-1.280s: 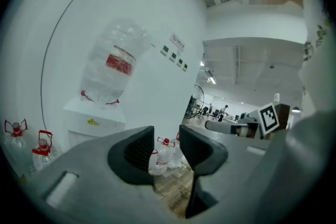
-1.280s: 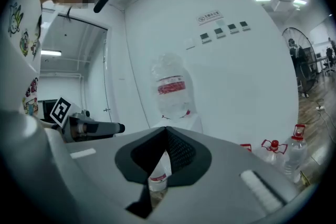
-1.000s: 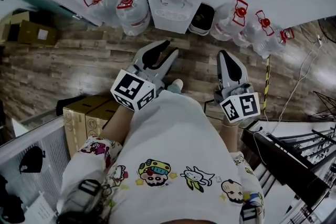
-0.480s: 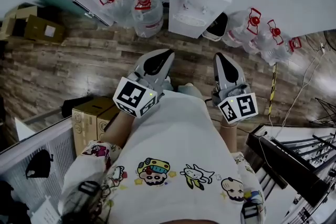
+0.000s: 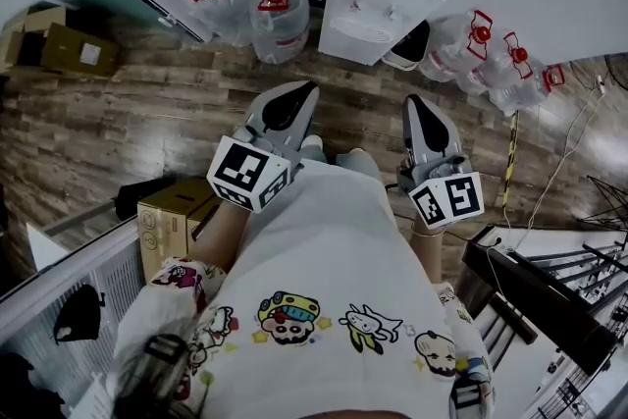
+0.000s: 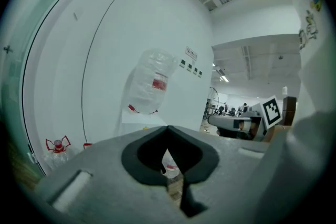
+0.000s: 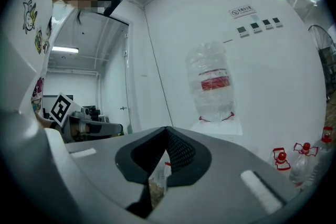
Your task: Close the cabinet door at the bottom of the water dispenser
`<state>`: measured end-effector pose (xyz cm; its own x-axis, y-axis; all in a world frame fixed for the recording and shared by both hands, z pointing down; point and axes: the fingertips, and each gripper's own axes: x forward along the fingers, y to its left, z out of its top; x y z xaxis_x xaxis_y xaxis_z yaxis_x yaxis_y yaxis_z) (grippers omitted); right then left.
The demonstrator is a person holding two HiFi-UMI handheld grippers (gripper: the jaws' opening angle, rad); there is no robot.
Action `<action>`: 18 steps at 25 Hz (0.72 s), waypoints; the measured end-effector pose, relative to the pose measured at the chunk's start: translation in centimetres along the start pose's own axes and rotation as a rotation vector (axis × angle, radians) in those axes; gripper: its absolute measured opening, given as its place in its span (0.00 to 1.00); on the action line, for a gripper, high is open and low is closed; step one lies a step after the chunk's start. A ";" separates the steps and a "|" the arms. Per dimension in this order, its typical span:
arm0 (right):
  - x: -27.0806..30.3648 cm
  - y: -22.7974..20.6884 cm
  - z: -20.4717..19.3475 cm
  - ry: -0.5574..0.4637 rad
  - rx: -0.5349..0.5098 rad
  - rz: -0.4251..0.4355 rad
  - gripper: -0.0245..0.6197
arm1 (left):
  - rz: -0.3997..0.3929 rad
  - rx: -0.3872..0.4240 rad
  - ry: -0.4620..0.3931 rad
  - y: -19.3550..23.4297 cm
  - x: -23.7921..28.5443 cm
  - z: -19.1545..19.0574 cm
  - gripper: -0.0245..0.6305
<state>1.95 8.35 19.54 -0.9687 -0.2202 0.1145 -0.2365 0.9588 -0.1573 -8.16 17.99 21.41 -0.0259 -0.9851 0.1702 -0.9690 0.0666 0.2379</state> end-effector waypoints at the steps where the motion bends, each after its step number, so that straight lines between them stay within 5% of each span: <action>1: 0.0 0.0 0.0 0.000 -0.002 -0.005 0.05 | 0.000 -0.001 -0.002 0.1 0.0 0.0 0.04; 18: 1.1 -0.4 -0.2 0.031 -0.019 -0.029 0.05 | -0.043 0.006 -0.036 1.7 0.2 0.6 0.04</action>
<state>0.96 7.73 19.90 -0.9585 -0.2429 0.1491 -0.2630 0.9554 -0.1346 -9.99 17.78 21.31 0.0072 -0.9921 0.1249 -0.9708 0.0230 0.2389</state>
